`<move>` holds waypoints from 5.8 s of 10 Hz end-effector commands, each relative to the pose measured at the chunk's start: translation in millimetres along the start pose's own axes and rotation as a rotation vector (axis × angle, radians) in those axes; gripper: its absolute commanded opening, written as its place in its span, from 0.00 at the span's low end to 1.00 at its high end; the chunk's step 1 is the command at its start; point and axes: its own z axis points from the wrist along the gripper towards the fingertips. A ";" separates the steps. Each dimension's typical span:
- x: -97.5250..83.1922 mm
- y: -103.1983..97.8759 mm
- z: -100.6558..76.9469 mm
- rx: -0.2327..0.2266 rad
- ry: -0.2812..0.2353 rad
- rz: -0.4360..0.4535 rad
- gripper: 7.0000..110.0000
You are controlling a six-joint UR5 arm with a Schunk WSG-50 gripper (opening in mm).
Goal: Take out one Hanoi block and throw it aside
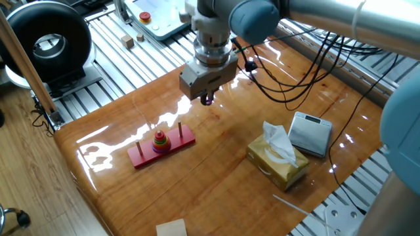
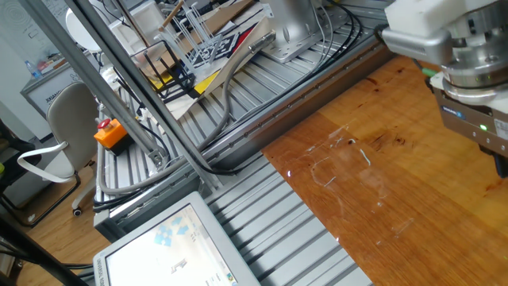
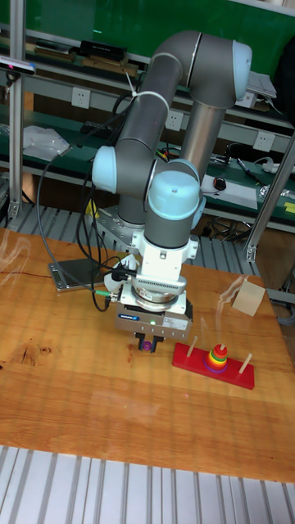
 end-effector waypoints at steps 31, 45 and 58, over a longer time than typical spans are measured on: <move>-32.9 -12.4 2.8 0.051 -0.109 0.066 0.00; -33.3 -17.2 25.7 0.062 -0.091 0.053 0.00; -37.0 -9.3 27.2 0.024 -0.107 -0.038 0.15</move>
